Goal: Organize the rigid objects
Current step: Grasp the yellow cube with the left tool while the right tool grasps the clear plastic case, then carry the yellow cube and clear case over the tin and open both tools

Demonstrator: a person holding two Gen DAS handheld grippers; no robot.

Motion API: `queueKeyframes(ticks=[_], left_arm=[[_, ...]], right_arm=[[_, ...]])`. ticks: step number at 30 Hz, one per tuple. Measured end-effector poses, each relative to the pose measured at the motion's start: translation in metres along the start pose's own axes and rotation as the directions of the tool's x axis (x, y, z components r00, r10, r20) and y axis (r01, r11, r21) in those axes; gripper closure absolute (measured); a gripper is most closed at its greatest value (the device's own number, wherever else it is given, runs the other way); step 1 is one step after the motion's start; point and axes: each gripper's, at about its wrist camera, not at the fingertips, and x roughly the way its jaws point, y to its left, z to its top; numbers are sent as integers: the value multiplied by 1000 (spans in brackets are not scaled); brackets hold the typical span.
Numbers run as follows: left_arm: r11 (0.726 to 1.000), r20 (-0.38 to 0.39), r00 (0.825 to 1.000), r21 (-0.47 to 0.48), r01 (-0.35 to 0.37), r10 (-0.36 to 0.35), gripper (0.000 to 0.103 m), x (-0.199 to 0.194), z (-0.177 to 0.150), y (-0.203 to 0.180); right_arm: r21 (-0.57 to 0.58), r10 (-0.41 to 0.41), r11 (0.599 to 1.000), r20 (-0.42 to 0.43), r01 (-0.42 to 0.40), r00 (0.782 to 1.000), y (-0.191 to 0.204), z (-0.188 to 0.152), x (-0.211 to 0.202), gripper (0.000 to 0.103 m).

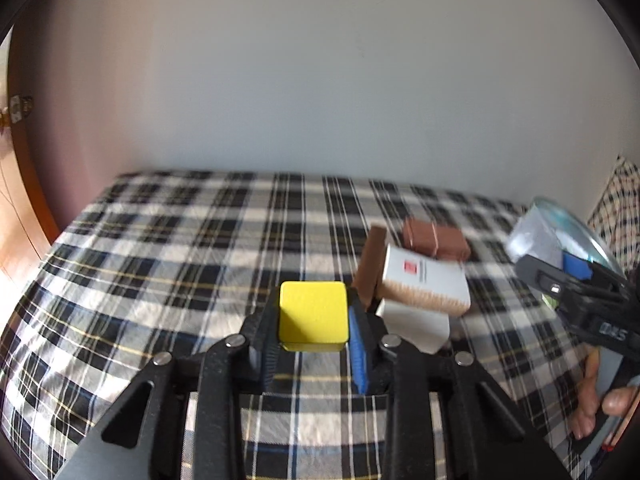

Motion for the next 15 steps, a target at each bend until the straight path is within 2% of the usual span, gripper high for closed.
queueKeyframes(ticks=[5, 11, 13, 15], left_arm=[[999, 84, 995, 19, -47, 45, 75, -12, 0, -3], [998, 110, 993, 23, -54, 51, 75, -12, 1, -5], [999, 119, 992, 2, -46, 45, 75, -14, 1, -5], [999, 120, 992, -14, -47, 49, 75, -13, 1, -4]], right_arm=[[3, 45, 999, 104, -46, 994, -2, 4, -27, 17], [-12, -17, 1000, 130, 19, 991, 2, 3, -35, 17], [-19, -51, 998, 135, 54, 990, 3, 3, -33, 17], [-17, -53, 998, 140, 56, 989, 1, 3, -35, 17]])
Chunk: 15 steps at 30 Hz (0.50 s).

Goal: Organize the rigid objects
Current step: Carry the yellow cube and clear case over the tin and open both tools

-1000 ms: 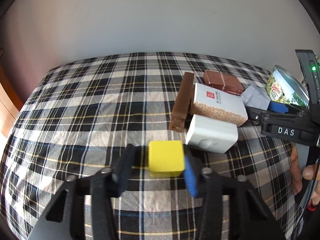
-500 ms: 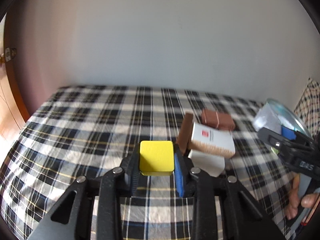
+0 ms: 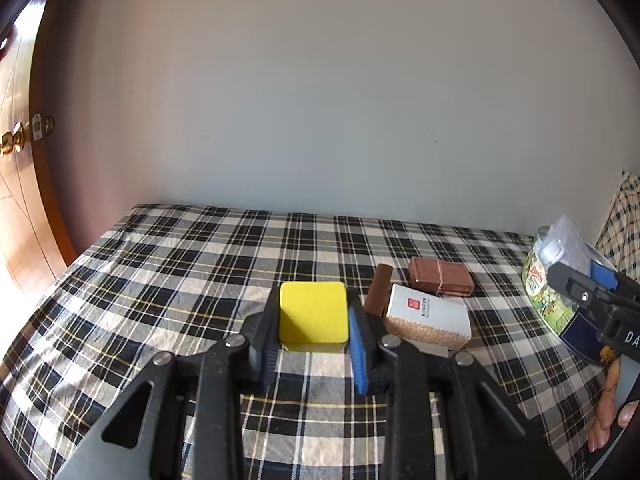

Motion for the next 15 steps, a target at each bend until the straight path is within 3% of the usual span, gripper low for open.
queueKeyframes(ticks=[8, 15], left_arm=[[999, 8, 1000, -36, -29, 29, 75, -1, -2, 0], [999, 10, 1000, -28, -18, 18, 75, -7, -6, -22]], right_arm=[[-6, -18, 1000, -3, 18, 1000, -8, -1, -10, 17], [-51, -45, 998, 4, 45, 999, -15, -14, -27, 17]])
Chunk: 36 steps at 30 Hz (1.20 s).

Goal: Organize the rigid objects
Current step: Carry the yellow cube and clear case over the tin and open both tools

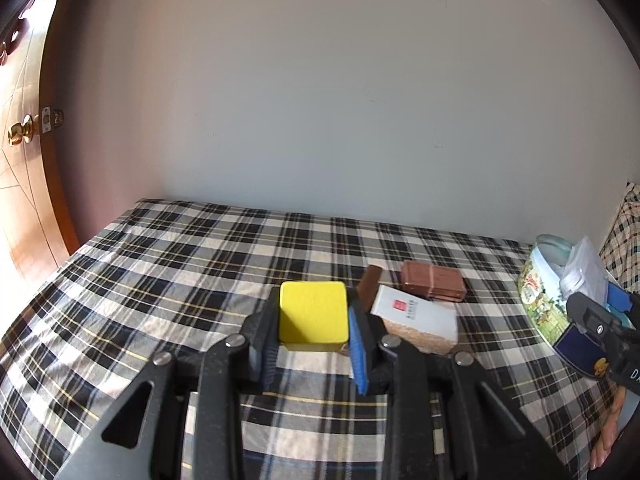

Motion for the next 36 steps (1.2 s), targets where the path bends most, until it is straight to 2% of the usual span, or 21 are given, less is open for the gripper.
queueKeyframes(ticks=[5, 17, 36], left_arm=[[1000, 5, 1000, 28, 6, -6, 75, -5, -4, -23], [996, -5, 996, 29, 90, -90, 75, -14, -14, -76], [983, -7, 984, 44, 180, -179, 75, -19, -13, -137]], right_arm=[[24, -1, 1000, 19, 1, 1000, -11, 0, -10, 17], [52, -18, 999, 49, 15, 999, -29, 4, -23, 16], [101, -68, 993, 73, 60, 995, -68, 9, -31, 16]])
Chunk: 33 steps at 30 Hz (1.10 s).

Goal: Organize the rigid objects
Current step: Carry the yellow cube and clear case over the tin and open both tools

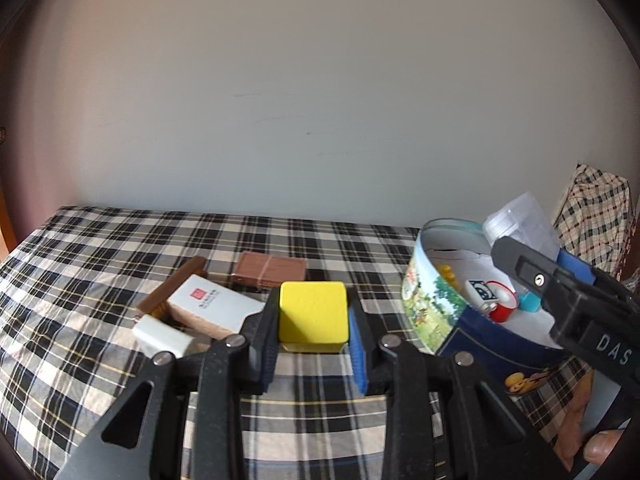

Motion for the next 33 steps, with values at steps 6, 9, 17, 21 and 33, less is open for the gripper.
queueKeyframes(ticks=[6, 9, 17, 21, 33], left_arm=[[1000, -2, 1000, 9, 11, -11, 75, 0, 1, -16], [1000, -1, 1000, 21, 16, -16, 75, 2, 2, -25], [998, 13, 999, 40, 48, -48, 75, 8, 8, -54], [996, 17, 997, 49, 74, -75, 75, 13, 11, -74], [988, 31, 990, 72, 136, -138, 75, 24, 21, -122]], right_arm=[[-3, -29, 1000, 6, 29, 1000, -14, -1, -1, 16], [1, -43, 999, 11, 43, 999, -22, 0, -1, 16], [18, -80, 997, 18, 80, 997, -47, 3, 0, 16], [28, -100, 995, 23, 99, 995, -61, 5, -3, 16], [73, -189, 980, 27, 187, 982, -117, 9, -6, 16]])
